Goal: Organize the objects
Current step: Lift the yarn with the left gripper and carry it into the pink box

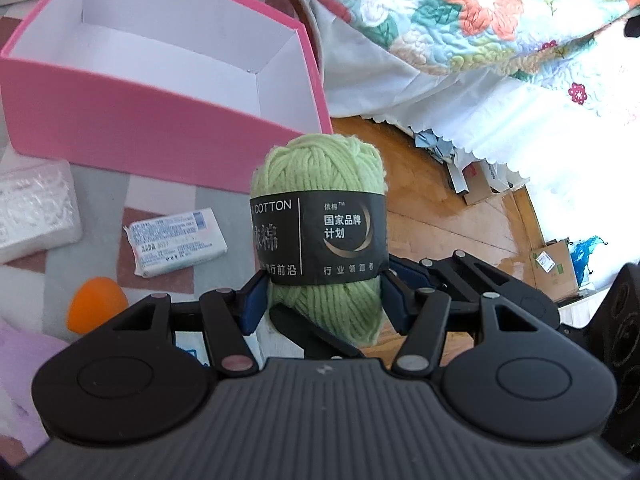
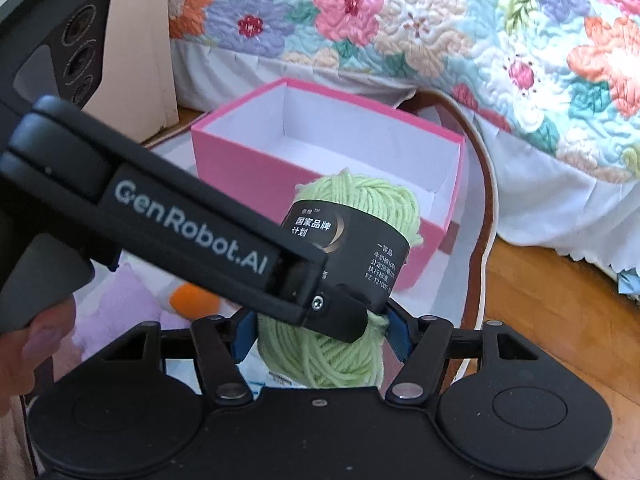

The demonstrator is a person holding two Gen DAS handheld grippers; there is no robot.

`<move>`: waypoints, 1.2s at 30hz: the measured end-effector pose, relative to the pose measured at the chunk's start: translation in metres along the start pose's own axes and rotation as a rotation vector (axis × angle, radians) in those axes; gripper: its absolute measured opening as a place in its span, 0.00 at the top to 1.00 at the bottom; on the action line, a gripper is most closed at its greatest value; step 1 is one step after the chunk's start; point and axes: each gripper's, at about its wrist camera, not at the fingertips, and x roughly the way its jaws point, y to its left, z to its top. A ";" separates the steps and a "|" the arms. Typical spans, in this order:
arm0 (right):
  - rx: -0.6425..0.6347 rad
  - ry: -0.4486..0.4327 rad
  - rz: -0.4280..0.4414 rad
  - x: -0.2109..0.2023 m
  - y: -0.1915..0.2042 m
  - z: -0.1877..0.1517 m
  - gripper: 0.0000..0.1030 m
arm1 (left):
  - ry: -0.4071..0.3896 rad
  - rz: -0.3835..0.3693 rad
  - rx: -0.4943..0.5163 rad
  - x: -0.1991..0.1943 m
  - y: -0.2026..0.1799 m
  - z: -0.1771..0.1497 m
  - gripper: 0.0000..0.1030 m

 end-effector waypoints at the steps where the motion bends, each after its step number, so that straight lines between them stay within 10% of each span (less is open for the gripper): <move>1: 0.005 -0.003 0.001 -0.001 0.000 0.002 0.31 | -0.004 0.004 0.001 -0.002 -0.002 0.002 0.44; 36: -0.051 -0.062 0.172 0.007 -0.011 0.065 0.36 | -0.034 0.087 0.007 -0.047 -0.001 0.066 0.44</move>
